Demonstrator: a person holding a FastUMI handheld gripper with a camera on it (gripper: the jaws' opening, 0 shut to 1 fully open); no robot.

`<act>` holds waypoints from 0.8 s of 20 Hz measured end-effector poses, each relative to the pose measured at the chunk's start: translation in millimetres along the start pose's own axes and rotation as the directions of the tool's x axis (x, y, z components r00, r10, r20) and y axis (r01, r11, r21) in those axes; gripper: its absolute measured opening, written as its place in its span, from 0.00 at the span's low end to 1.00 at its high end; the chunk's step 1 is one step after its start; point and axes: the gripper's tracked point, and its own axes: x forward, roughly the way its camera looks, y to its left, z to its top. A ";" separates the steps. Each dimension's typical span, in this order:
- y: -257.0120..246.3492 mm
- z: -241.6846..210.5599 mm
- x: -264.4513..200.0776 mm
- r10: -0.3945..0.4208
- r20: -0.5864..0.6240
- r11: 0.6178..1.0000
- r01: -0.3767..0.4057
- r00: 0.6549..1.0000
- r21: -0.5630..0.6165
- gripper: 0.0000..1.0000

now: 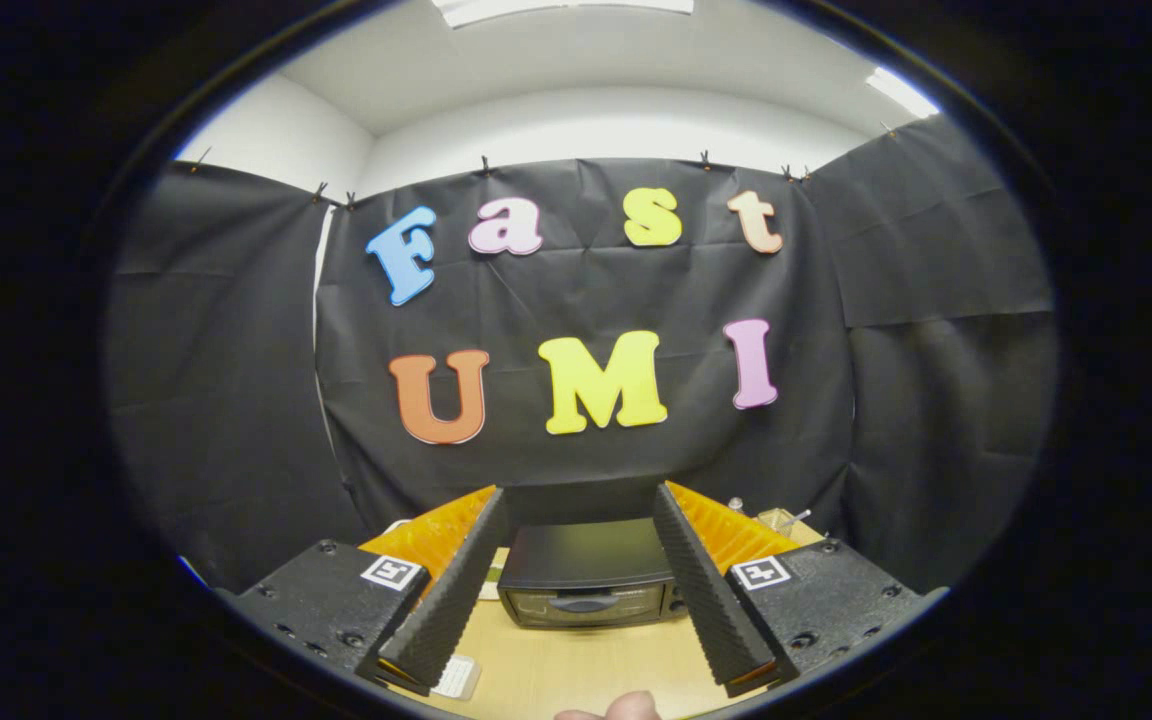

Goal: Open the toaster oven, put the food inside, and close the toaster oven door.

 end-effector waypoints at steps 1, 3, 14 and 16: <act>-0.1 0.1 0.7 -0.001 0.000 1.000 0.001 1.000 0.004 0.97; 1.1 1.1 0.7 -0.004 0.006 1.000 0.004 1.000 0.008 0.97; -5.6 1.3 -5.0 -0.027 0.006 1.000 0.027 1.000 -0.005 0.97; -4.5 -1.0 -6.3 -0.022 0.000 1.000 0.022 1.000 0.004 0.97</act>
